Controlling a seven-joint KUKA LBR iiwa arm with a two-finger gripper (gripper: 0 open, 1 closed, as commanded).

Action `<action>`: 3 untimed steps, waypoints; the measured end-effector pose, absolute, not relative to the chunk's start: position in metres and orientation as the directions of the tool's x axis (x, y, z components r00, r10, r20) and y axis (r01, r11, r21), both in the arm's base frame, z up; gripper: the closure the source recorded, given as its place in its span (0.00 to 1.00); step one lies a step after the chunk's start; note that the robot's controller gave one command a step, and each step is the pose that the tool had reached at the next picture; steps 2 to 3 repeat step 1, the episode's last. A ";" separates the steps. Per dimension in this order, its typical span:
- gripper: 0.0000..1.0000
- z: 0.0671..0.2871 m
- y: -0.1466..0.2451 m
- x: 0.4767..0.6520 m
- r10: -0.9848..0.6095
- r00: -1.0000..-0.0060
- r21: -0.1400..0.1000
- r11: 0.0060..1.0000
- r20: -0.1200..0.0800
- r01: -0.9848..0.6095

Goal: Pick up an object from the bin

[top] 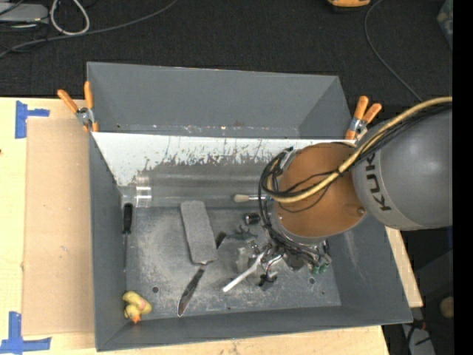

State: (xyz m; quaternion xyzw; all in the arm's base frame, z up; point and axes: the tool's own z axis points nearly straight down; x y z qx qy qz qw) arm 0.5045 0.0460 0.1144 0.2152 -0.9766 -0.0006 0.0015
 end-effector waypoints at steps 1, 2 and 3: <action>1.00 0.139 0.046 0.506 -0.420 -0.907 0.000 0.907 -0.001 -0.420; 1.00 0.139 0.046 0.506 -0.420 -0.907 0.000 0.907 -0.001 -0.420; 1.00 0.139 0.046 0.506 -0.420 -0.907 0.000 0.907 -0.001 -0.420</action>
Offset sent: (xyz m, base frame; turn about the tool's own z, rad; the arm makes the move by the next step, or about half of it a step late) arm 0.0012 0.0002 0.0391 0.0000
